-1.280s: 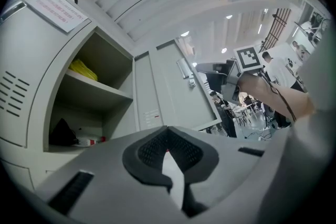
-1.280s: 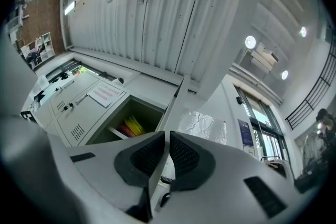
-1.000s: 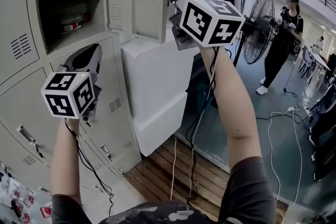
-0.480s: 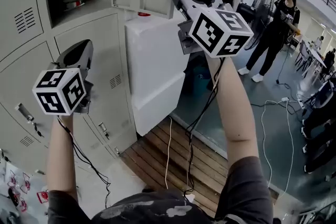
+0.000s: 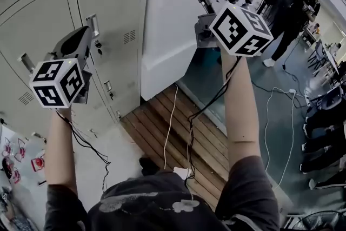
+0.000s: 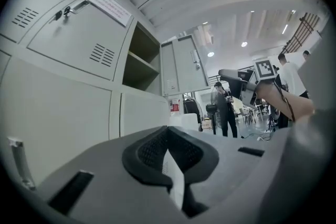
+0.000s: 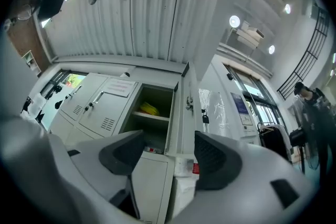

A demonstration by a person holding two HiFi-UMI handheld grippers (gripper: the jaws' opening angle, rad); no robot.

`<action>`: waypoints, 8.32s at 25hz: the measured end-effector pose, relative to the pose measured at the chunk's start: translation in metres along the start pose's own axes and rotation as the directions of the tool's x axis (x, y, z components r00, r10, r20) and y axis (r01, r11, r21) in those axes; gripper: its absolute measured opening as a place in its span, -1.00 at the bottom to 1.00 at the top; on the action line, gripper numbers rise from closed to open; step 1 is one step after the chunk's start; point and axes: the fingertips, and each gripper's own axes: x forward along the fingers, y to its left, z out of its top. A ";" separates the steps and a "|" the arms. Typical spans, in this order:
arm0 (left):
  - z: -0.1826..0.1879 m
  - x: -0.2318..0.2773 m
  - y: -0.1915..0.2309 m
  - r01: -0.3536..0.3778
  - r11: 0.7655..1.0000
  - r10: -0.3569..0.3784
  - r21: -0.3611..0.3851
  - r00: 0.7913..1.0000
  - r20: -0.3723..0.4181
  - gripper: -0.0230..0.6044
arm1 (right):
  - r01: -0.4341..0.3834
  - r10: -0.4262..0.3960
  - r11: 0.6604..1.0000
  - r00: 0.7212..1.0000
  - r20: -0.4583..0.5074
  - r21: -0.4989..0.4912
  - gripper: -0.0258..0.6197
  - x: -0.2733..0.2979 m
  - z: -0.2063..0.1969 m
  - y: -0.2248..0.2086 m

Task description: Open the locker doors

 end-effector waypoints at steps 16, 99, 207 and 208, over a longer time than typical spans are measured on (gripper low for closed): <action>-0.136 -0.110 0.053 -0.123 0.992 0.120 -0.021 0.986 -0.113 -0.90 | -0.051 0.067 0.995 0.978 -0.196 0.083 0.01 -0.047 -0.166 0.139; -0.187 -0.054 0.101 -0.249 0.967 0.234 -0.046 0.947 -0.219 -0.90 | -0.195 0.284 0.935 0.911 -0.298 0.297 -0.50 0.077 -0.312 0.249; -0.176 0.075 -0.082 0.203 0.971 -0.223 -0.125 0.959 -0.174 -0.90 | 0.033 0.013 0.975 0.978 -0.207 0.219 -0.15 -0.097 -0.252 -0.021; -0.177 0.070 -0.080 0.198 0.972 -0.218 -0.126 0.960 -0.175 -0.90 | 0.032 0.015 0.977 0.977 -0.214 0.213 -0.10 -0.098 -0.252 -0.016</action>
